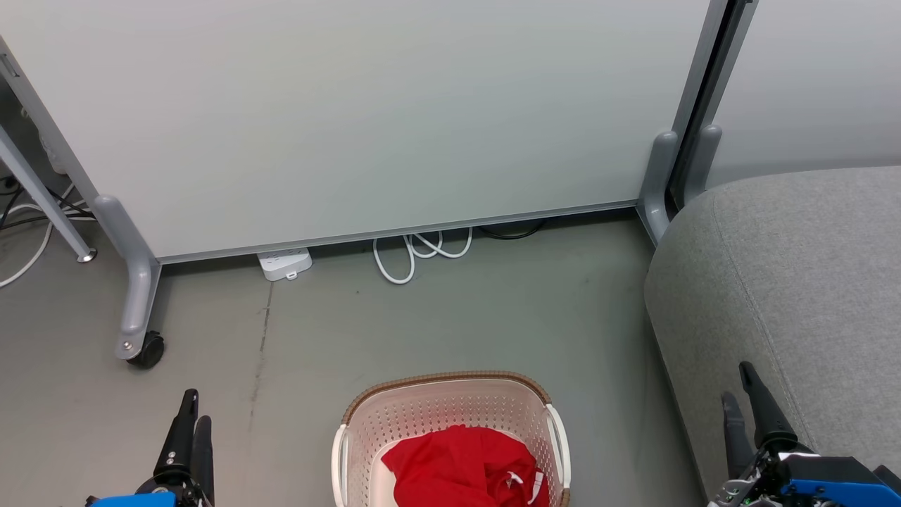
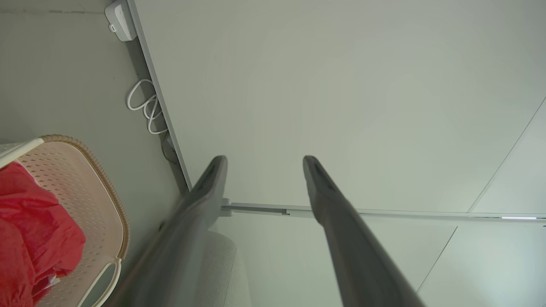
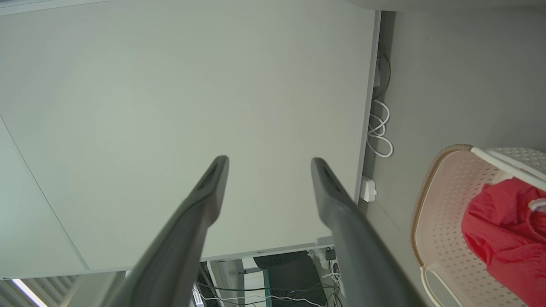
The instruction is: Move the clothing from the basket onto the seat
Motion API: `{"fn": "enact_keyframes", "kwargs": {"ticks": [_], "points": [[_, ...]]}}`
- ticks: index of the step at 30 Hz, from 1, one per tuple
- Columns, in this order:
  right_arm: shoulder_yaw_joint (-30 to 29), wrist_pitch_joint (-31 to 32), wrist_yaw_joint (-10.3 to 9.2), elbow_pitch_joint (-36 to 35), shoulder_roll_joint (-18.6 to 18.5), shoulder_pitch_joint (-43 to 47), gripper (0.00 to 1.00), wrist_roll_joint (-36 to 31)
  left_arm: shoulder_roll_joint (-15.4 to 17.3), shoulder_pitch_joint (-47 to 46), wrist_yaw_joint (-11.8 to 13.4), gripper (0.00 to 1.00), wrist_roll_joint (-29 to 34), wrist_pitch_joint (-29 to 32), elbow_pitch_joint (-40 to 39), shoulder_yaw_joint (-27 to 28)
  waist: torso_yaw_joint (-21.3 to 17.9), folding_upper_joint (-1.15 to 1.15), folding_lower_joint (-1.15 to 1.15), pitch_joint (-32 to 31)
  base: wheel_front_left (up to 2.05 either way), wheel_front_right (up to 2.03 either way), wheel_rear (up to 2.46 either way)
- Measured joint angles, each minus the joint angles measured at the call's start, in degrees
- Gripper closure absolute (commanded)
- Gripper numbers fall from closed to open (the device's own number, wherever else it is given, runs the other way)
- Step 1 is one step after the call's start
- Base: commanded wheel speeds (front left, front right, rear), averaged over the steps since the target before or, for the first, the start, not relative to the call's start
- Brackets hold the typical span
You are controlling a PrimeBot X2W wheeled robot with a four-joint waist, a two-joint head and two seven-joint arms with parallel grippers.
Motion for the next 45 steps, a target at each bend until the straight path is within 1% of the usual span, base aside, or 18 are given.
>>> {"fn": "enact_keyframes", "kwargs": {"ticks": [6,11,17,24,28,36,37,45], "points": [[1.0,-1.4,0.00,-0.2,0.0,0.0,0.00,-2.3,0.0,0.0,0.3,0.00,1.6,-1.4,-0.4,-0.6,0.0,0.00,0.00,0.0,0.00,0.00,0.00],[1.3,-2.8,0.00,-0.5,0.0,-0.3,0.00,-7.1,0.1,0.0,1.0,0.00,5.4,-2.7,-1.1,-1.5,0.0,0.00,0.00,0.1,0.00,0.00,0.00],[1.2,-4.2,0.00,-1.2,0.0,-0.4,0.00,-15.2,0.1,-0.1,2.2,0.00,12.5,-4.2,-2.4,-2.7,0.1,0.00,0.00,0.2,0.00,0.00,0.00],[1.6,-6.0,0.00,-2.1,0.0,-0.5,0.00,-25.0,0.2,-0.2,3.5,0.00,22.7,-5.8,-3.2,-4.4,0.1,0.00,0.00,0.3,0.00,0.00,0.00],[1.8,-6.6,0.00,-2.7,0.0,-0.5,0.00,-30.9,0.3,-0.2,3.7,0.00,28.2,-6.7,-3.3,-5.5,0.0,0.00,0.00,0.3,0.00,0.00,0.00],[2.5,-7.5,0.00,-3.9,0.0,-0.5,0.00,-39.9,0.4,-0.3,3.8,0.00,36.8,-8.3,-3.4,-7.0,0.0,0.00,0.00,0.2,0.00,0.00,0.00],[2.6,-7.8,0.00,-4.1,-0.1,-0.5,0.00,-41.7,0.4,-0.3,3.8,0.00,38.8,-8.7,-3.4,-7.5,0.0,0.00,0.00,0.1,0.00,0.00,0.00],[2.8,-8.5,0.00,-5.2,-0.1,-0.4,0.00,-48.7,0.5,-0.4,4.2,0.00,45.5,-10.2,-3.3,-8.5,0.0,0.00,0.00,0.0,0.00,0.00,0.00]]}}
